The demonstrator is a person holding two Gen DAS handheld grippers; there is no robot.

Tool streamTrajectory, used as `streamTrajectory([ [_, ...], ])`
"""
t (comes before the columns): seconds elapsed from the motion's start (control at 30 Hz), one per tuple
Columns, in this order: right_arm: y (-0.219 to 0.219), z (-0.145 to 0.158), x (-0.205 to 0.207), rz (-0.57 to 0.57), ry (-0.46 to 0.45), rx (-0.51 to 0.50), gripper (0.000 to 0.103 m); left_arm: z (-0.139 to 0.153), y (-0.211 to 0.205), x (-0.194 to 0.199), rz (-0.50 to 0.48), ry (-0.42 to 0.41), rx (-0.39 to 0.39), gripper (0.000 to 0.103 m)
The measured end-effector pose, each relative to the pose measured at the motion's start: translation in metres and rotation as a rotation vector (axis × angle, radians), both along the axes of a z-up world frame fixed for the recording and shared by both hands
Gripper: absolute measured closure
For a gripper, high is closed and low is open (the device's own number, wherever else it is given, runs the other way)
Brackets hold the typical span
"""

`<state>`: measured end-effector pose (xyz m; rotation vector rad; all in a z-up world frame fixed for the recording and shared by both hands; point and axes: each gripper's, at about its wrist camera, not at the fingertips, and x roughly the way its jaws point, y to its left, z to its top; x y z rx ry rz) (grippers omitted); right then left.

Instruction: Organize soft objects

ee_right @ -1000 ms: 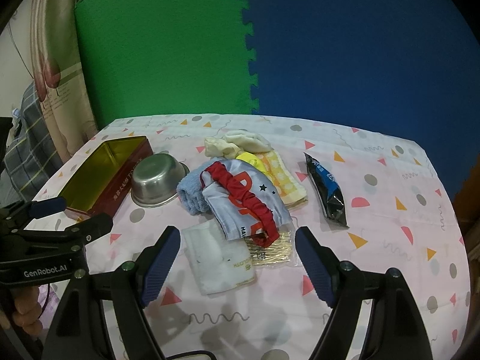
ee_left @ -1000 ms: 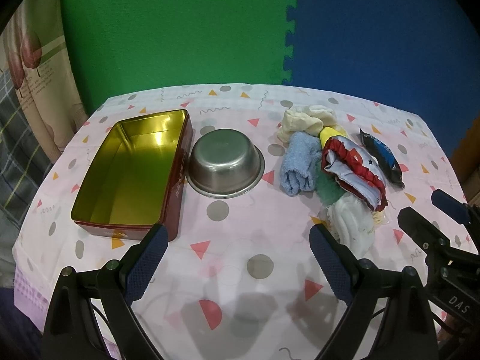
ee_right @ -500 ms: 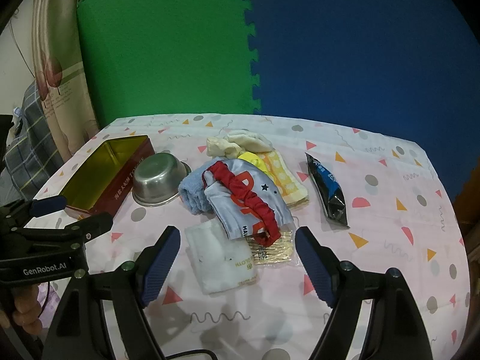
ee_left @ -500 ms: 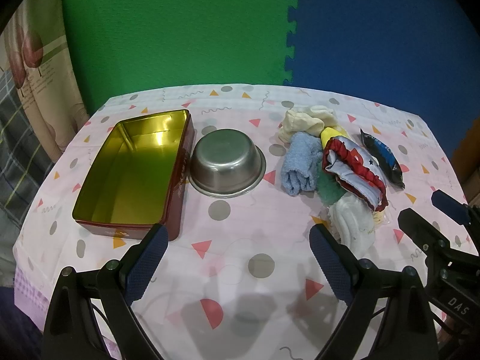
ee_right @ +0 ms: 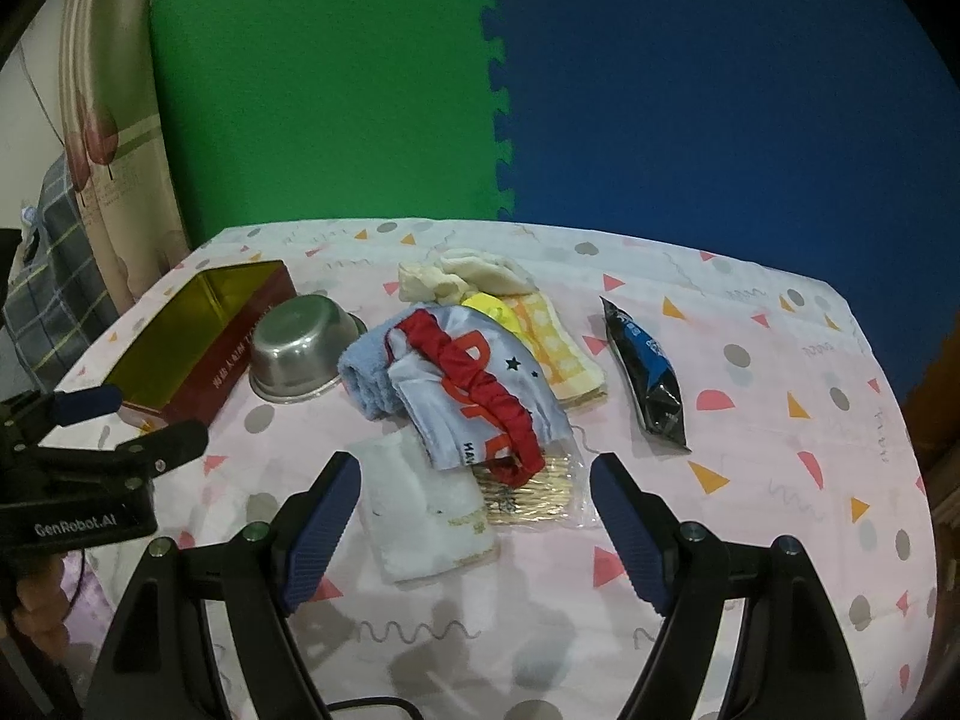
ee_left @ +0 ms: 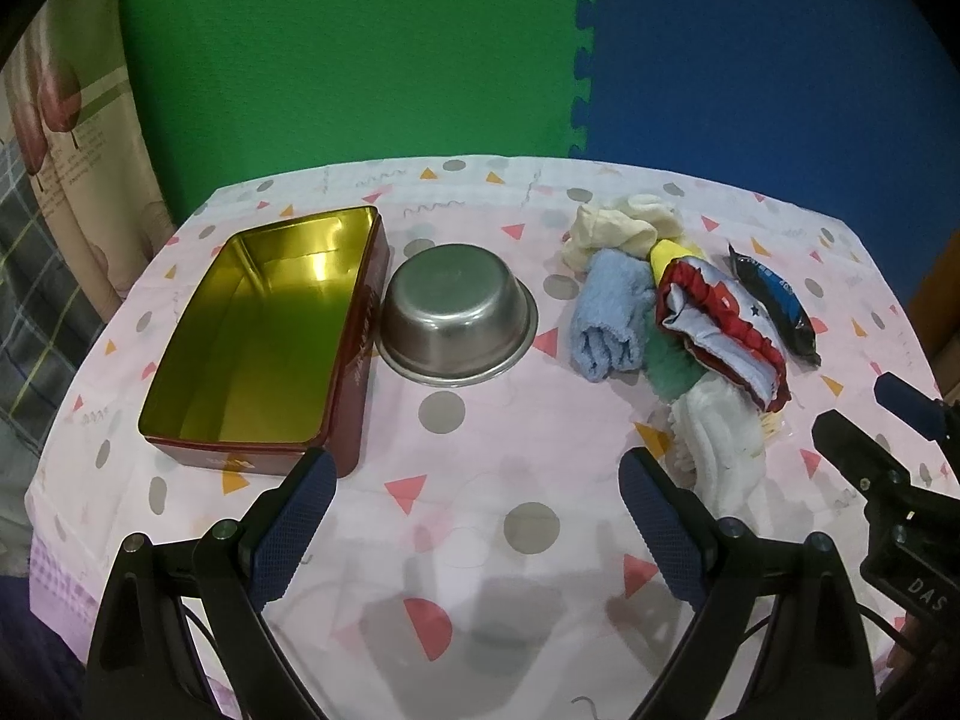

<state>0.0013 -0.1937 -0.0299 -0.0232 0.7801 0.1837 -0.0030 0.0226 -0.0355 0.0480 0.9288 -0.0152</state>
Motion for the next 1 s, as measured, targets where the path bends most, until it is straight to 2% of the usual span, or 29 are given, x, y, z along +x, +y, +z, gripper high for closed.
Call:
streamTrajectory([
  [0.27, -0.002, -0.011, 0.015, 0.034, 0.018, -0.016, 0.022, -0.010, -0.005, 0.009, -0.017, 0.025, 0.005, 0.009],
  [0.47, 0.001, -0.018, 0.044, 0.048, 0.044, -0.009, 0.022, -0.016, -0.011, 0.015, -0.036, 0.042, 0.013, 0.009],
  [0.77, 0.017, -0.035, 0.085, 0.077, 0.076, -0.091, 0.022, -0.028, -0.019, 0.024, -0.062, 0.073, 0.023, 0.009],
  [1.0, 0.019, -0.047, 0.108, 0.093, 0.099, -0.076, 0.022, -0.034, -0.026, 0.026, -0.081, 0.087, 0.028, 0.009],
])
